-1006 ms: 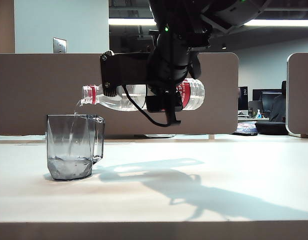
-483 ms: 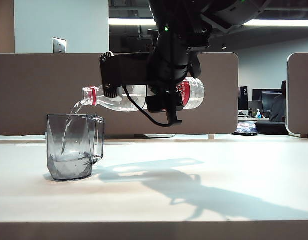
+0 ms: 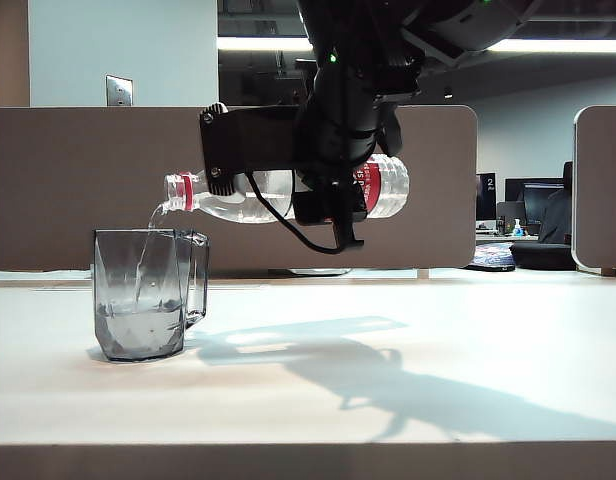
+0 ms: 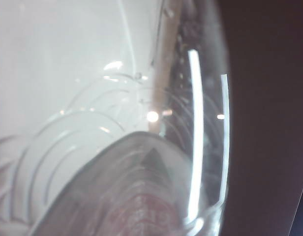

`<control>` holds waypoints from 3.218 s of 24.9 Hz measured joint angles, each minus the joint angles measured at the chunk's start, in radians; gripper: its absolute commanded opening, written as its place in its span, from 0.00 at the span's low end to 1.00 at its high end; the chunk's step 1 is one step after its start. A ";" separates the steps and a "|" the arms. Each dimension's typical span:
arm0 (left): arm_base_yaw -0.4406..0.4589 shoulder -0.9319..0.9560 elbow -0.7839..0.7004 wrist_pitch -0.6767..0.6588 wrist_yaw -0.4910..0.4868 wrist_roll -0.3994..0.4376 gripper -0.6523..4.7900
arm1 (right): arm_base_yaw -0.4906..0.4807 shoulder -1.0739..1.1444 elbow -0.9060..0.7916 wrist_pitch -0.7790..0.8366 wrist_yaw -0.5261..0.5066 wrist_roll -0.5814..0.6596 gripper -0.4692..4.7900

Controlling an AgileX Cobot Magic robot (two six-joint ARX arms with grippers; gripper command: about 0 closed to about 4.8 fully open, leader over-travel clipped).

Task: Pick up the mineral water bottle on the table and pour water into the mug until it's half full.

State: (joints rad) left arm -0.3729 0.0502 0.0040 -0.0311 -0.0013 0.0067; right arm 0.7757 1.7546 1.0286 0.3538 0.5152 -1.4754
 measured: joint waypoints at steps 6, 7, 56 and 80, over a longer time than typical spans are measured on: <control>0.000 0.000 0.000 0.000 0.000 0.000 0.11 | 0.000 0.000 0.000 0.000 0.000 0.000 0.57; 0.000 0.000 0.000 0.000 0.000 0.000 0.11 | 0.000 0.000 0.000 0.000 0.000 0.000 0.57; 0.000 -0.048 0.000 -0.002 0.000 0.000 0.11 | 0.001 0.000 0.000 0.006 -0.021 0.532 0.53; 0.000 -0.049 0.000 -0.003 0.000 0.000 0.11 | -0.051 -0.003 -0.215 0.285 -0.248 1.513 0.51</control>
State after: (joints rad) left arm -0.3729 0.0013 0.0040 -0.0338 -0.0013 0.0067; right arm 0.7246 1.7519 0.8135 0.6388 0.2668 0.0380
